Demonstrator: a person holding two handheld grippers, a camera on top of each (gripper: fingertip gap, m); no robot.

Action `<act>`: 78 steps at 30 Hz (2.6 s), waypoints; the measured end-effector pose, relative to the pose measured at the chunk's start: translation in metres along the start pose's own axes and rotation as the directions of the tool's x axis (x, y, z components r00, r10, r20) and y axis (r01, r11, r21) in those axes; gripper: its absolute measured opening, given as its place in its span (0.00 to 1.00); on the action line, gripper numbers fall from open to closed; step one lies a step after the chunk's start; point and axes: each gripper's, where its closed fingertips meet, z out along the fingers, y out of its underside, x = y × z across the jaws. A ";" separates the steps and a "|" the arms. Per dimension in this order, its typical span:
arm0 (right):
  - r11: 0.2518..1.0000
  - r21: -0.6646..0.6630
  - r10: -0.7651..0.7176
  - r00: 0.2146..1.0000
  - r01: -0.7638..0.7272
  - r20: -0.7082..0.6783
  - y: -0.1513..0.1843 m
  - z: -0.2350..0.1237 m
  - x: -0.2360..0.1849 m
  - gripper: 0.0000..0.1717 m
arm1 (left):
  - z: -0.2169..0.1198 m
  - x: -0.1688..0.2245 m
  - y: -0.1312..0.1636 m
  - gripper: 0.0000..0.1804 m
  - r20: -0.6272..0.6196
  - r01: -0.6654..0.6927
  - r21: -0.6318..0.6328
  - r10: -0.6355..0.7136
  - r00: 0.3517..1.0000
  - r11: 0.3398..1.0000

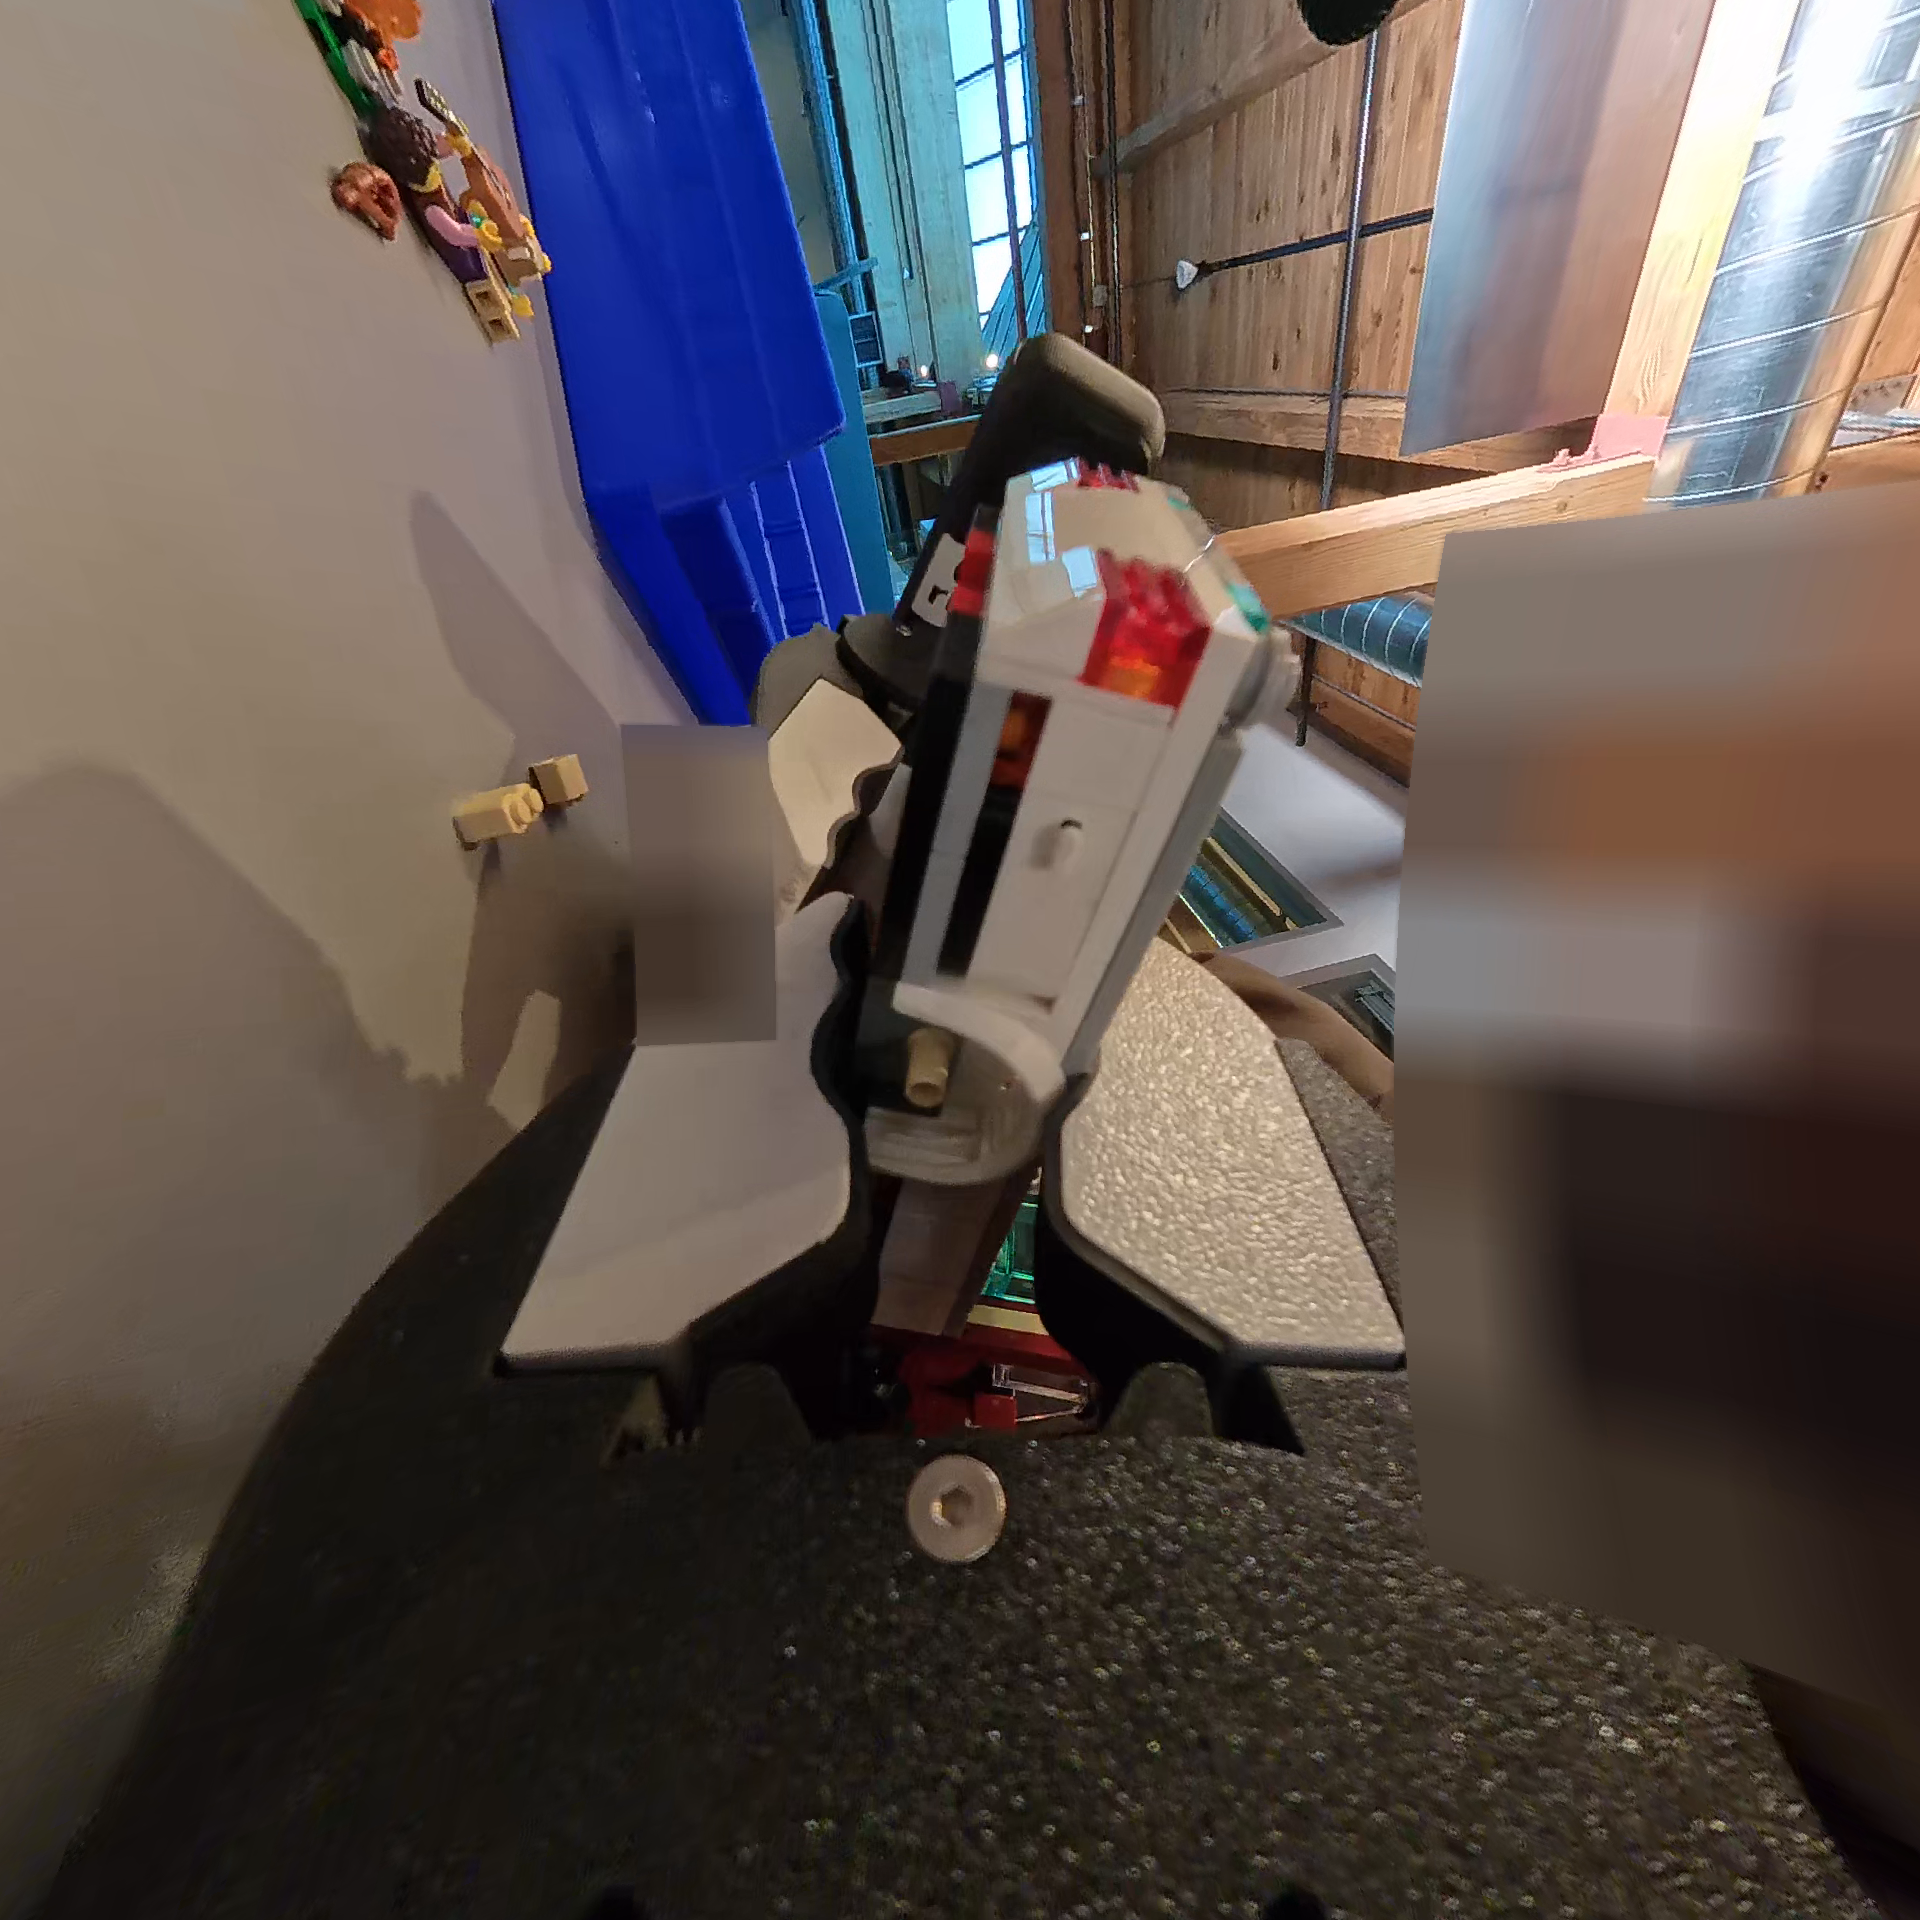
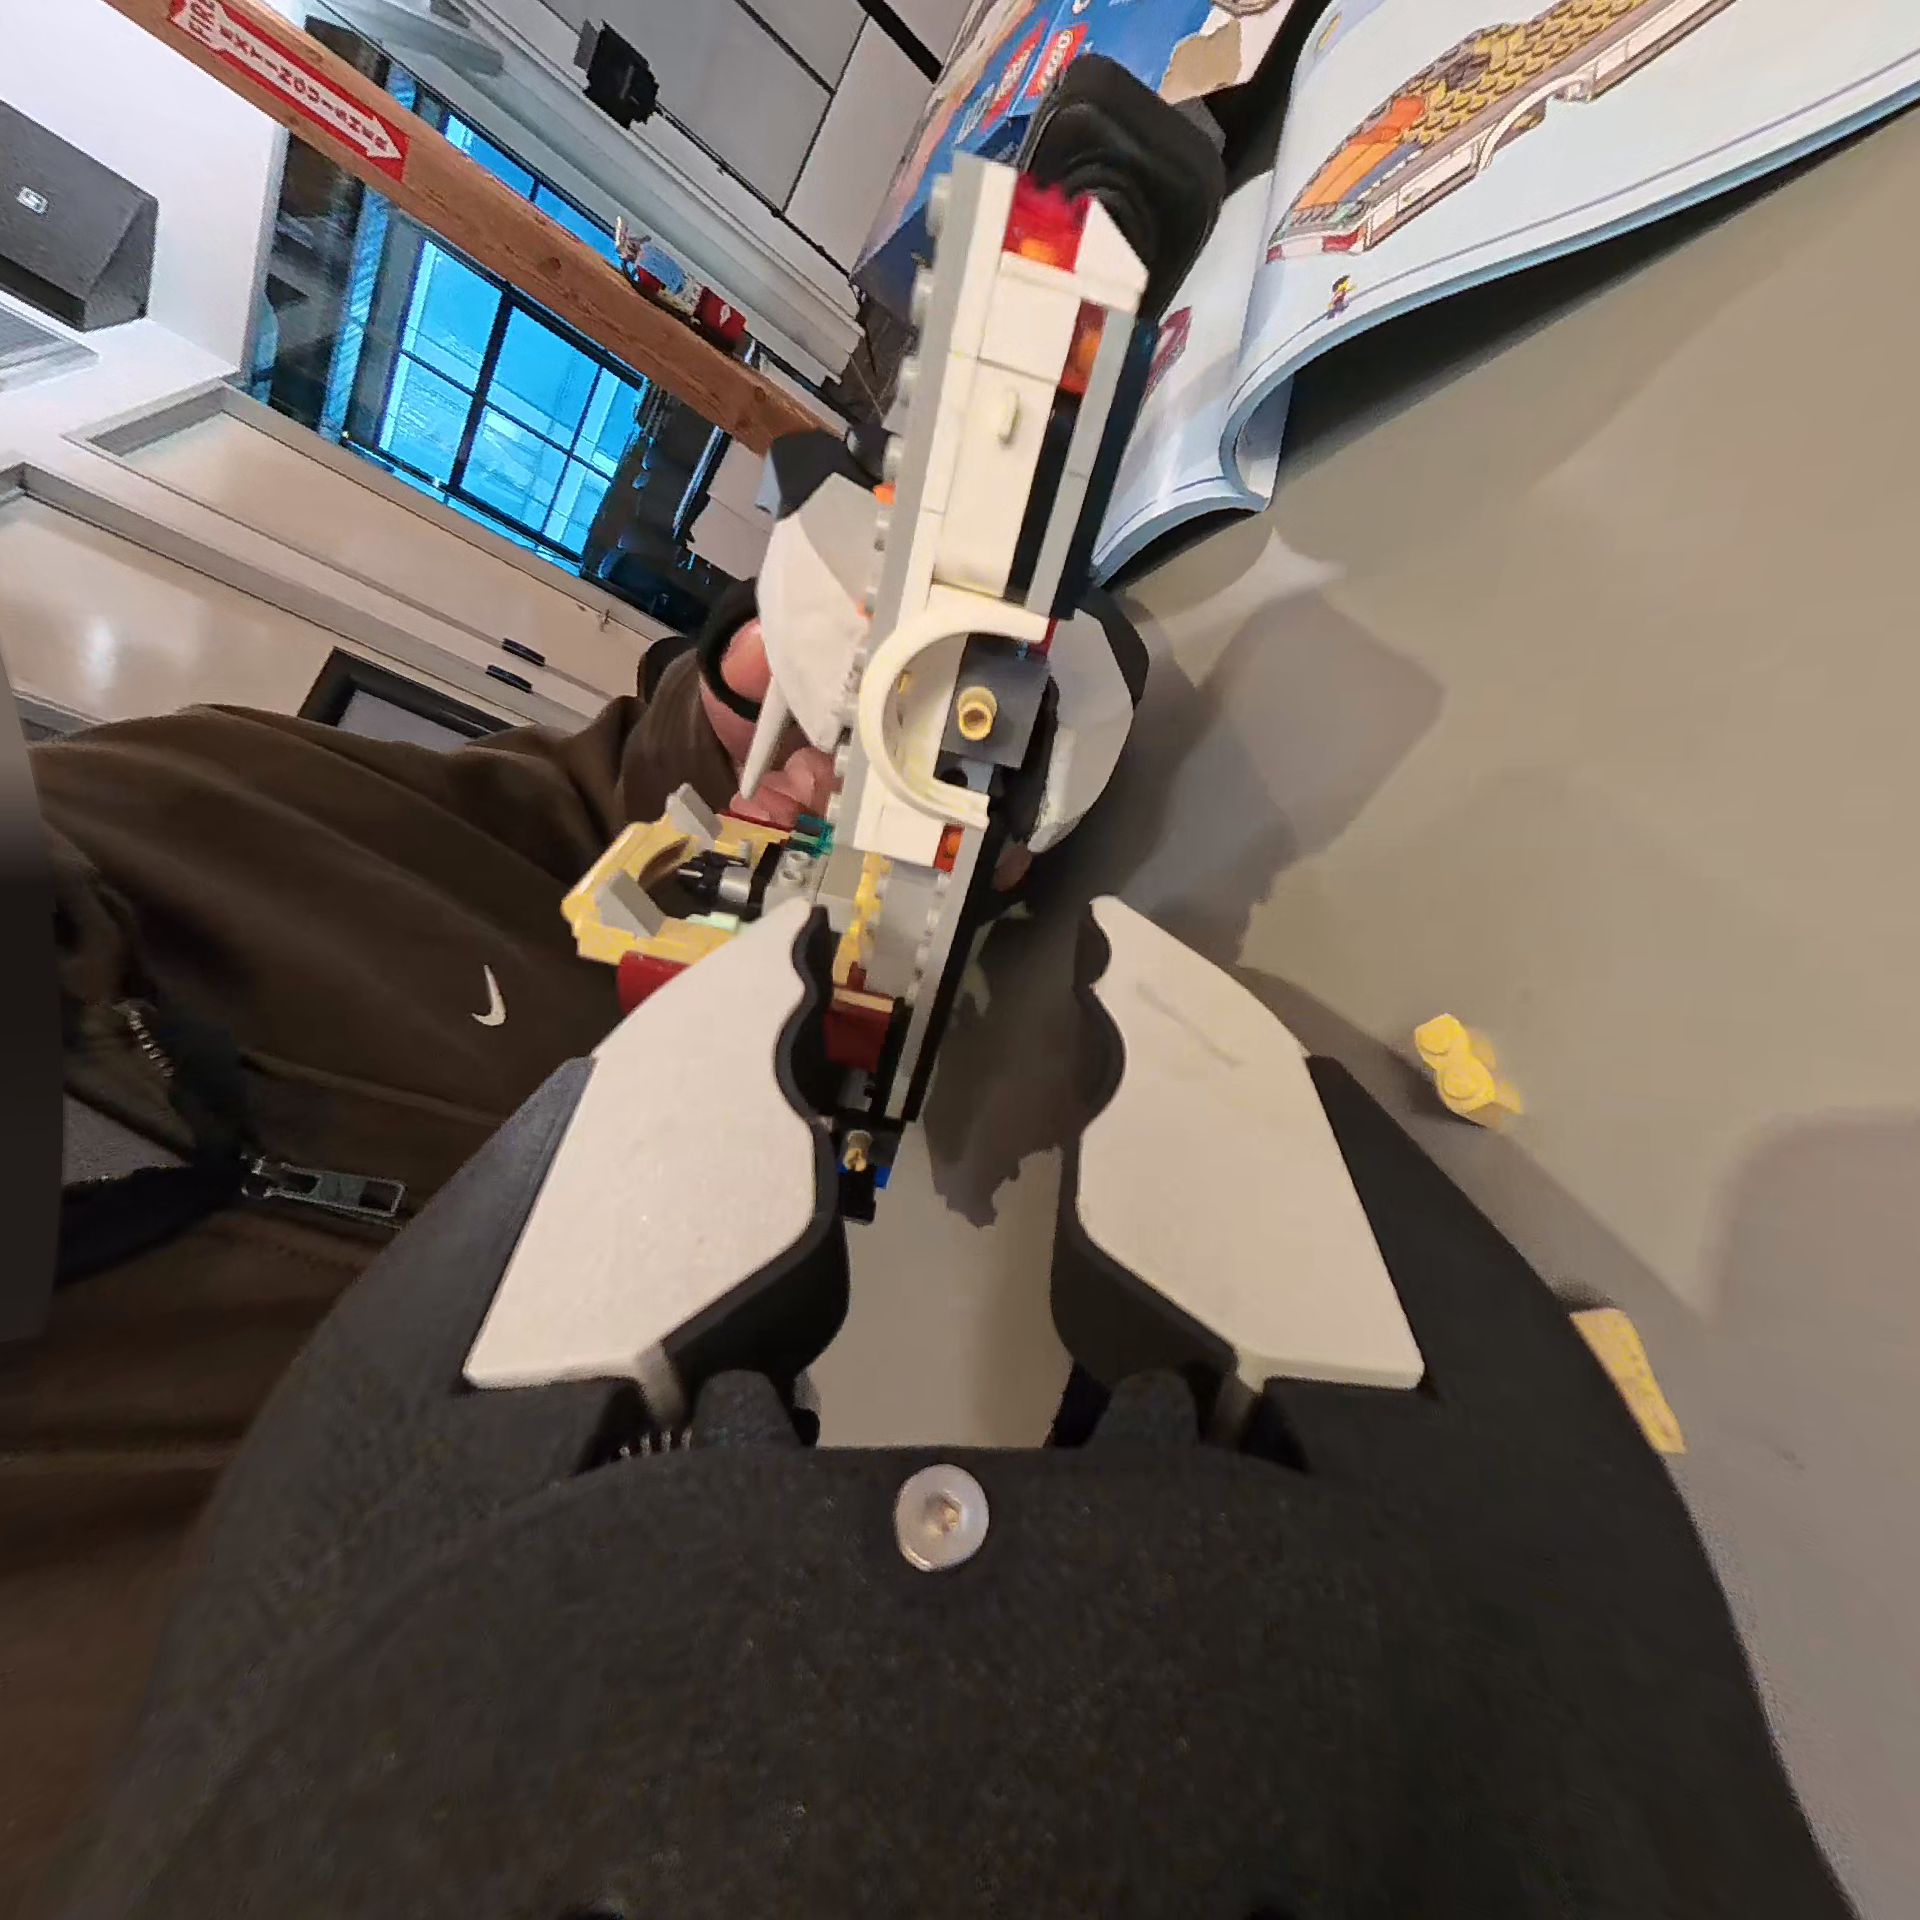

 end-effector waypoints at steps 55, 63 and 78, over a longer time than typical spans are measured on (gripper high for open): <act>0.942 0.188 0.212 0.926 -0.279 0.314 -0.025 -0.007 -0.015 0.11 | 0.004 0.009 0.019 0.18 -0.026 -0.246 -0.153 0.245 0.969 0.957; 0.974 0.201 0.098 0.994 -0.108 0.056 -0.028 -0.018 0.003 0.19 | -0.004 -0.001 0.005 0.18 -0.024 -0.035 -0.065 0.034 0.999 0.997; 0.779 -0.410 -0.622 0.670 0.475 -0.406 0.009 -0.037 0.071 0.14 | -0.004 -0.024 0.031 0.17 0.126 0.065 -0.177 -0.043 0.991 0.982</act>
